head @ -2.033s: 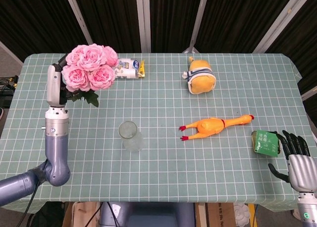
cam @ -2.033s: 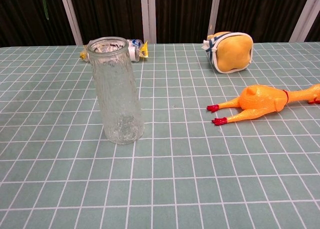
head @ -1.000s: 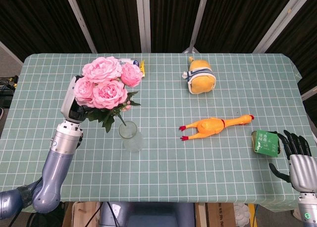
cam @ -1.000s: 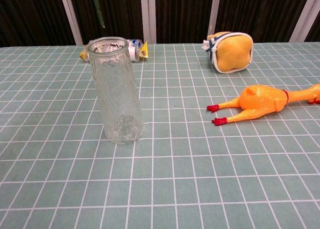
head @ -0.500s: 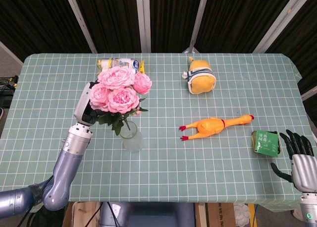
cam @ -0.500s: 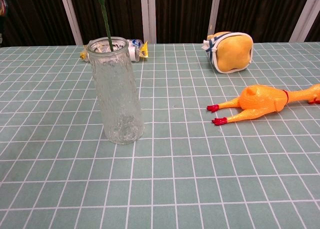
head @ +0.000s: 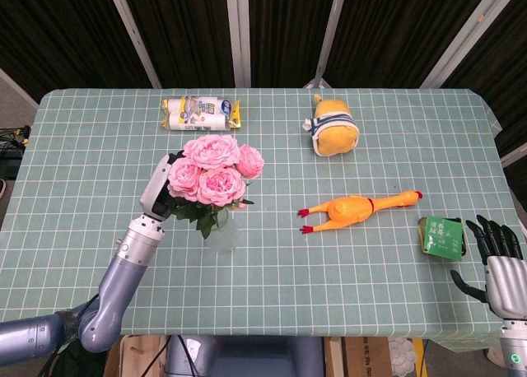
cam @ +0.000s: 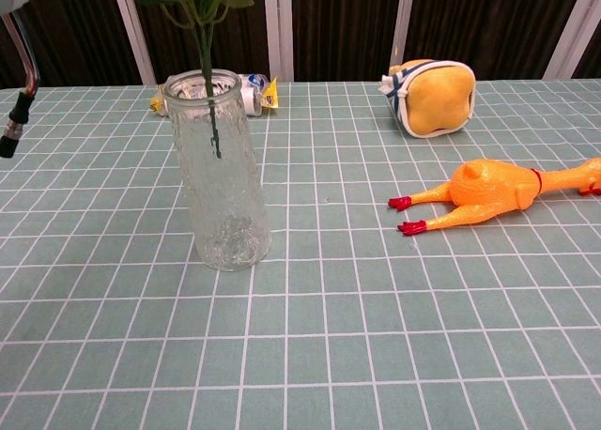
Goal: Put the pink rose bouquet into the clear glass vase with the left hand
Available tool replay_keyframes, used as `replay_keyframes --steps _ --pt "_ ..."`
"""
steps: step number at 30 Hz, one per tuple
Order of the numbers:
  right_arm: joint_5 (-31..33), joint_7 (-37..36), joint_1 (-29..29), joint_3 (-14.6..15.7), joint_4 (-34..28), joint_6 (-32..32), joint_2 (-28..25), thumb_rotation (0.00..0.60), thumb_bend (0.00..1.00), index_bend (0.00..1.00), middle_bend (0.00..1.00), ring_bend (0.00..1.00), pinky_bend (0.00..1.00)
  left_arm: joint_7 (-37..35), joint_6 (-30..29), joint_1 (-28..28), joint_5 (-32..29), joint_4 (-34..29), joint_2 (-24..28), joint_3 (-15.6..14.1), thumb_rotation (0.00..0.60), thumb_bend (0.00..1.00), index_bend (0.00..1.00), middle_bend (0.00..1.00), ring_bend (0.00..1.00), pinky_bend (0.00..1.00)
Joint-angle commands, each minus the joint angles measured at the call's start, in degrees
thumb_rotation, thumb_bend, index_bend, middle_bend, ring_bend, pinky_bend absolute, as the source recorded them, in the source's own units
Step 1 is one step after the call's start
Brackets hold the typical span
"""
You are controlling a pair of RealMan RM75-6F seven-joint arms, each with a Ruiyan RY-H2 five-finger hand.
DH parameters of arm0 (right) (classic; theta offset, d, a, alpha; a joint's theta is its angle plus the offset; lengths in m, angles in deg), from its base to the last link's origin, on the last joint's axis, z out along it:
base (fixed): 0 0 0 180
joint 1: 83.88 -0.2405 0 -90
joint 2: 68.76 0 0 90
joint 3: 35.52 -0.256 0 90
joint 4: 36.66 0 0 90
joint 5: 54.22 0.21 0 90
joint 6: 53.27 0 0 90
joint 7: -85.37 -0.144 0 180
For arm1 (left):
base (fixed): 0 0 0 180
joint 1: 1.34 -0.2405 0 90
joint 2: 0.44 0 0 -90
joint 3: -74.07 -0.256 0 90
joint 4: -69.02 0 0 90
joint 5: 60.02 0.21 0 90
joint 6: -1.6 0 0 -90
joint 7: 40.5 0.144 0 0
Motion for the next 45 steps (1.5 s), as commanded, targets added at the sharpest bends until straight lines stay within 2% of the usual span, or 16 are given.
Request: replay_keyframes --steps 1,17,23,33,39,41,45 --pt "0.1 -0.1 0.0 0.0 0.1 0.1 -0.1 0.600 0.27 0.13 0.07 0.03 0.00 -0.6 0.2 -0.5 0.1 0.7 -0.3 -0.5 0.600 0.60 0.47 0.54 0.41 0.56" --pt "0.0 -0.2 -0.1 0.1 0.1 0.4 0.0 0.600 0.27 0.13 0.07 0.03 0.00 -2.2 2.5 -1.3 3.2 6.7 -1.9 -4.1 0.600 0.58 0.43 0.50 0.37 0.53" --pt "0.0 -0.3 -0.1 0.1 0.0 0.3 0.0 0.600 0.27 0.13 0.07 0.03 0.00 -4.1 3.8 -1.7 5.0 7.2 -1.0 -4.9 0.600 0.51 0.34 0.38 0.27 0.43" --pt "-0.4 -0.5 -0.1 0.1 -0.1 0.0 -0.1 0.600 0.27 0.13 0.07 0.03 0.00 -10.9 6.9 -3.0 10.1 7.4 4.7 -7.4 0.600 0.42 0.16 0.22 0.12 0.25" --pt "-0.6 -0.4 -0.1 0.2 -0.1 0.0 -0.1 0.600 0.27 0.13 0.07 0.03 0.00 -13.0 8.8 -3.9 12.2 7.8 8.4 -9.6 0.600 0.33 0.10 0.14 0.04 0.16" --pt "-0.7 -0.3 -0.1 0.2 -0.2 -0.1 -0.1 0.600 0.27 0.13 0.07 0.03 0.00 -14.5 9.8 -4.2 12.4 7.2 10.5 -10.2 0.600 0.32 0.09 0.12 0.02 0.15" --pt "-0.6 -0.3 -0.1 0.1 -0.2 -0.1 0.0 0.600 0.27 0.13 0.07 0.03 0.00 -18.8 14.1 -4.3 13.0 4.9 18.0 -11.0 0.600 0.29 0.06 0.11 0.00 0.12"
